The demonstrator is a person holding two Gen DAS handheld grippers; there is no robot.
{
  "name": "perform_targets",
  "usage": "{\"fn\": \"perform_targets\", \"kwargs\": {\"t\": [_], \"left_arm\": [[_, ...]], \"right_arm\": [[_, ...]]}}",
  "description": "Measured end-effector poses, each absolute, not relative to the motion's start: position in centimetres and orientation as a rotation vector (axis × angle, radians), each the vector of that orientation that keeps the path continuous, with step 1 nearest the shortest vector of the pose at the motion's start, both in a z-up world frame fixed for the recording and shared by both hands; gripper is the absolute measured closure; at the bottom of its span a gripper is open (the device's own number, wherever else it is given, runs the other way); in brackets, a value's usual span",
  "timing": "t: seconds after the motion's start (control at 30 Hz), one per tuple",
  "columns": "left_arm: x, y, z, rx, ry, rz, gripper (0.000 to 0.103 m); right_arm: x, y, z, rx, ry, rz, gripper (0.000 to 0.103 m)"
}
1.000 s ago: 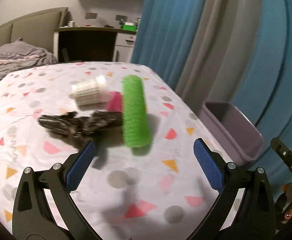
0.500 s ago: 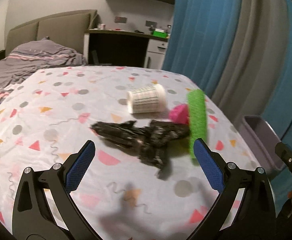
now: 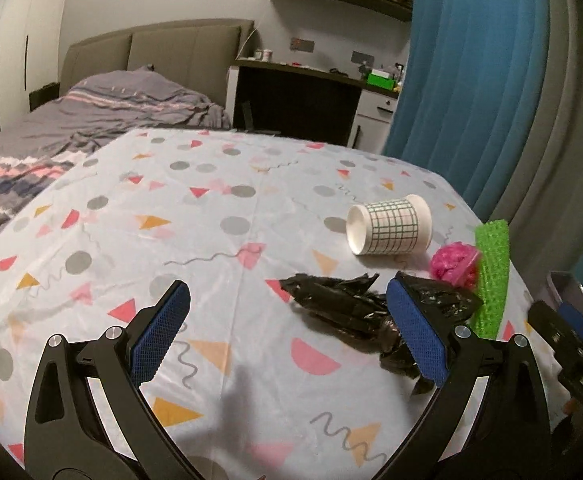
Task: Collect trash
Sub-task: 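Move both tools back toward the black bag and green mesh sleeve, then grasp the green mesh sleeve with the right tool while the left tool grasps the black bag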
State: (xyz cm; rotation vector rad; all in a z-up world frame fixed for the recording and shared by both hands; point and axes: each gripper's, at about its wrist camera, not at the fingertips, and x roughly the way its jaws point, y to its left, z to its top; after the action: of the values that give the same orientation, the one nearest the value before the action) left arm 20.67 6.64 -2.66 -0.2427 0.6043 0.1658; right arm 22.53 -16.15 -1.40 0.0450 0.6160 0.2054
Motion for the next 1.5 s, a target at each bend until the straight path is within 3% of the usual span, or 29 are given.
{"fn": "perform_targets", "kwargs": {"t": [0.27,0.43,0.53,0.73,1.1,1.37,1.5], "left_arm": [[20.6,8.7,-3.4,-0.283,0.603,0.240,0.006],[20.5,9.1,-3.7,-0.311,0.613,0.224,0.006],[20.6,8.8,-3.6,-0.295,0.608,0.207,0.006],[20.4,8.2,-3.3,-0.280,0.596,0.180,0.006],[20.6,1.9,-3.1,-0.164,0.642,0.004,0.006],[23.0,-0.7,-5.2,-0.167,0.785,-0.029,0.007],[23.7,-0.4,-6.1,-0.197,0.835,-0.021,0.022]], "right_arm": [[25.2,-13.9,-2.6,0.010,0.660,0.218,0.032],[26.0,-14.0,-3.5,0.019,0.709,0.228,0.059],[25.8,-14.2,-3.5,0.020,0.706,0.228,0.069],[24.5,-15.3,-2.6,0.041,0.669,0.220,0.079],[20.8,-18.8,-0.3,0.099,0.606,0.225,0.081],[18.7,-21.3,0.2,0.123,0.588,0.232,0.081],[18.0,-22.3,0.0,0.127,0.591,0.236,0.081]]}}
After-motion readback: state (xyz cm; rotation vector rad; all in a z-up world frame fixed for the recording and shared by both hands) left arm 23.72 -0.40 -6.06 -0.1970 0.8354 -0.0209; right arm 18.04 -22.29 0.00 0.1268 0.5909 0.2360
